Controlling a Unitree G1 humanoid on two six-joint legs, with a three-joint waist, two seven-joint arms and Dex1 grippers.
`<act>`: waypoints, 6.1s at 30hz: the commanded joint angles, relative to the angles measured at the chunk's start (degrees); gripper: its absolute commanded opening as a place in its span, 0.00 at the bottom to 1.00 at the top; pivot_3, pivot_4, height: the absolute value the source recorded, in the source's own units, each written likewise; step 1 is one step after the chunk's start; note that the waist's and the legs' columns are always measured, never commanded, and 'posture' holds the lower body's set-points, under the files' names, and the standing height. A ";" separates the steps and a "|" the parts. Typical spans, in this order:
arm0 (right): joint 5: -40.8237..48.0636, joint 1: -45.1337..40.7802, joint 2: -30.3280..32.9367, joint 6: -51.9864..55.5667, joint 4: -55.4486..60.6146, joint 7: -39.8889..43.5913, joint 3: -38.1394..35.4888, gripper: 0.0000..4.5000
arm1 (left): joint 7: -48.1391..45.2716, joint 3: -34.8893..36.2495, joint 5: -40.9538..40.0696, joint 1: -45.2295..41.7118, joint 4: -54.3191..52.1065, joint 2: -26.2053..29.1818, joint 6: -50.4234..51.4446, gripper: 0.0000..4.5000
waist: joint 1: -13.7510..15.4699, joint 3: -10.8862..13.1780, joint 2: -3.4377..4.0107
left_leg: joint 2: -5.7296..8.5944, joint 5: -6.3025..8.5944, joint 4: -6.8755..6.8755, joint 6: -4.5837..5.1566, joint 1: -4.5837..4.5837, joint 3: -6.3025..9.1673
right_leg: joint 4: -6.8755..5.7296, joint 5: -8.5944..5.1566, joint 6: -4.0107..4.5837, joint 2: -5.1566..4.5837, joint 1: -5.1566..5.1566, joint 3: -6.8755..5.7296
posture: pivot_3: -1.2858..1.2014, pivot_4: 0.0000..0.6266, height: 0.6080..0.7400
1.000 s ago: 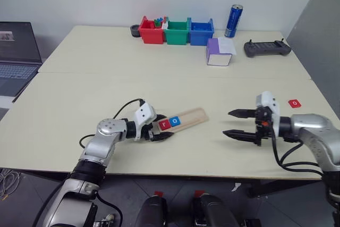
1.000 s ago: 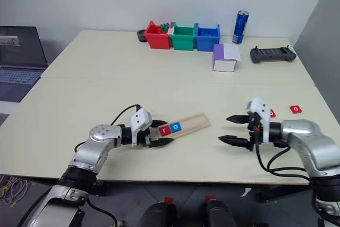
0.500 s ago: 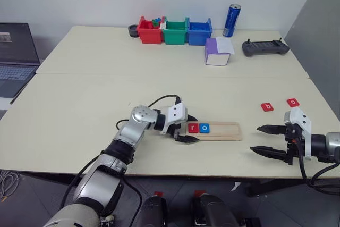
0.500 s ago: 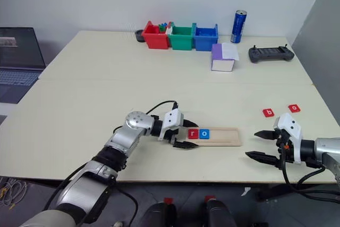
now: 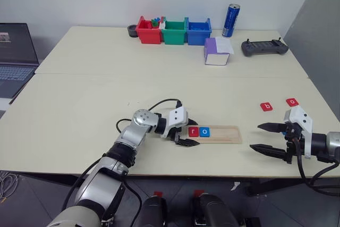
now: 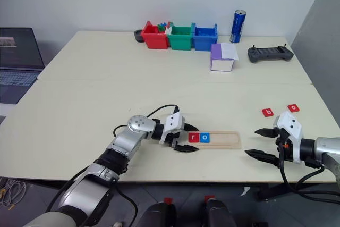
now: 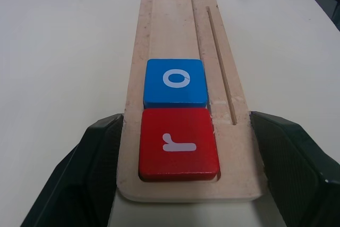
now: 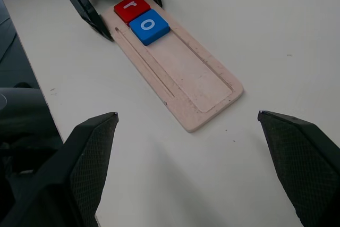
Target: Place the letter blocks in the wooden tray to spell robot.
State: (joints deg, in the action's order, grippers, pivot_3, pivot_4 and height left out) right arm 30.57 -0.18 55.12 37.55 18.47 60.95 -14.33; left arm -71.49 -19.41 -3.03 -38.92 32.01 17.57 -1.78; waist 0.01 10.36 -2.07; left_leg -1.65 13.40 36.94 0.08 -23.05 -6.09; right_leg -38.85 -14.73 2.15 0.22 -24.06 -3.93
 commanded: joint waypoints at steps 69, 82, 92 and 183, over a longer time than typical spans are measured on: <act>-12.11 -29.77 -11.73 -3.25 -41.56 -23.46 -0.10 1.00 | -5.26 26.86 -25.24 24.91 -42.83 32.36 18.31 1.00 | -0.28 -0.04 0.10 | -0.05 -0.01 -0.10 -0.02 0.07 -0.18 | -0.06 0.00 0.01 -0.03 -0.06 0.18 | 0.52 0.24 1.00; -13.53 -32.42 -12.95 -5.40 -45.95 -22.67 1.50 1.00 | -3.10 27.83 -25.48 27.71 -45.03 32.92 18.09 1.00 | -0.34 -0.04 0.11 | -0.06 -0.01 -0.10 -0.02 0.08 -0.18 | -0.07 -0.01 0.01 -0.03 -0.06 0.18 | 0.52 0.24 1.00; -14.10 -34.15 -13.08 -6.24 -48.68 -22.03 2.06 1.00 | -2.42 27.91 -25.67 28.69 -45.71 33.14 18.19 1.00 | -0.36 -0.03 0.11 | -0.07 -0.01 -0.10 -0.02 0.08 -0.19 | -0.07 0.00 0.01 -0.03 -0.07 0.18 | 0.52 0.24 1.00; -8.51 -4.55 -27.69 20.34 5.89 -45.86 -5.09 0.31 | -5.86 18.60 -19.39 22.91 -24.47 18.46 -0.45 1.00 | -0.11 -0.07 0.09 | -0.07 0.02 -0.23 0.01 0.03 -0.15 | 0.02 0.03 -0.06 -0.03 -0.12 0.14 | 0.52 0.24 1.00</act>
State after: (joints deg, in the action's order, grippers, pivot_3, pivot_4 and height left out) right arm 22.82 -4.07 27.46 58.11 24.11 16.18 -18.56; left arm -77.11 -1.31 -22.35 -15.54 7.67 35.59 -1.57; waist -0.10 10.29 -1.97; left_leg -1.72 13.42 36.68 0.09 -23.02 -6.25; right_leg -38.80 -14.70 2.09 0.19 -24.19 -3.79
